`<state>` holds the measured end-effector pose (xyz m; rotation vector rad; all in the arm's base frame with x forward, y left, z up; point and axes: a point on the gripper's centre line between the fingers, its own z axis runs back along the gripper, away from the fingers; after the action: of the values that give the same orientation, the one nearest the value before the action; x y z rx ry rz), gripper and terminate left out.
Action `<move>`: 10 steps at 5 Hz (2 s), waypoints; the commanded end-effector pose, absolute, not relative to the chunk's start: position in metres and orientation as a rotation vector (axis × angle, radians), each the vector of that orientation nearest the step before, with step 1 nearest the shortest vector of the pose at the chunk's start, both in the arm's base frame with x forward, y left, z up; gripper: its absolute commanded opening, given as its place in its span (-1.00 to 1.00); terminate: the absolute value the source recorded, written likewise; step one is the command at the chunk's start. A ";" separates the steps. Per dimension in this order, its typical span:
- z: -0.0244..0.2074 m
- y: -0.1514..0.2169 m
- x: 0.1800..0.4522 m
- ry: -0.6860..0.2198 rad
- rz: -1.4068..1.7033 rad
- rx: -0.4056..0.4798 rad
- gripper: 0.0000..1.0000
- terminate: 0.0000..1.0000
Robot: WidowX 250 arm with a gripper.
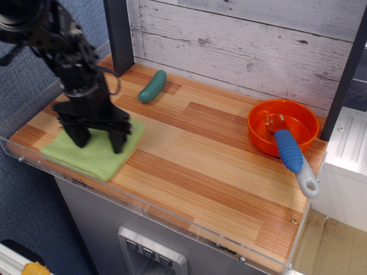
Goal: Move and place the green cloth on the bottom right edge of the table.
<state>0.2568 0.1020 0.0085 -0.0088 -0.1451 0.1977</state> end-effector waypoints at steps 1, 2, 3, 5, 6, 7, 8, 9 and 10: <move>0.013 0.053 0.252 -0.152 0.101 -0.053 1.00 -1.00; 0.013 0.028 0.248 -0.140 0.067 -0.081 1.00 -1.00; 0.012 0.000 0.245 -0.128 0.015 -0.098 1.00 -1.00; 0.012 -0.035 0.246 -0.124 -0.026 -0.126 1.00 -1.00; 0.005 -0.052 0.252 -0.114 -0.020 -0.174 1.00 -1.00; -0.001 -0.067 0.256 -0.116 -0.017 -0.200 1.00 -1.00; -0.004 -0.081 0.259 -0.110 -0.027 -0.189 1.00 -1.00; 0.005 -0.078 0.257 -0.125 -0.011 -0.197 1.00 -1.00; 0.014 -0.073 0.256 -0.129 0.005 -0.179 1.00 -1.00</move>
<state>0.2576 -0.0699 0.0089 -0.1721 -0.1196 0.0139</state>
